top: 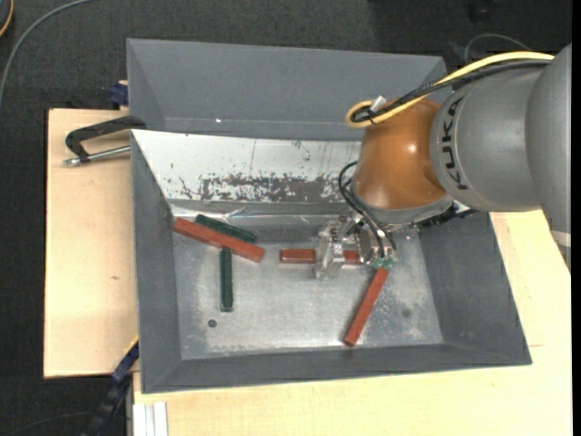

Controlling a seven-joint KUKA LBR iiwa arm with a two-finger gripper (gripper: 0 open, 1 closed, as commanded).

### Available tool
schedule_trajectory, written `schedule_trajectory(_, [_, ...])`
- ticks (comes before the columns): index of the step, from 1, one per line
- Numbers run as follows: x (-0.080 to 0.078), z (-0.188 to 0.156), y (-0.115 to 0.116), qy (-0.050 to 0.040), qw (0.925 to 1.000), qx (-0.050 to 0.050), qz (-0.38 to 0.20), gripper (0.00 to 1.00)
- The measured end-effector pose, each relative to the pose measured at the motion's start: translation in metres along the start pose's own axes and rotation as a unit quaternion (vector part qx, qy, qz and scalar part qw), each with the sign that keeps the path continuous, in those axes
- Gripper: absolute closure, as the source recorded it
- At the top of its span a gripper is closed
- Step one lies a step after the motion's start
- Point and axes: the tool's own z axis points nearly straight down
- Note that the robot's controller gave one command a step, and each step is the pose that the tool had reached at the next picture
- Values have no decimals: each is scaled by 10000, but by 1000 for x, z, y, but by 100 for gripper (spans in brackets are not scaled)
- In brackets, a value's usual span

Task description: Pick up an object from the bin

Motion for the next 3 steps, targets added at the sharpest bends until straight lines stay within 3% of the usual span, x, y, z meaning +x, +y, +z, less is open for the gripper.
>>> schedule_trajectory(1, [0, 0, 0, 0, 10000, -1, 0, 0])
schedule_trajectory(2, [0, 0, 0, 0, 10000, -1, 0, 100])
schedule_trajectory(3, [0, 0, 0, 0, 10000, -2, 0, 0])
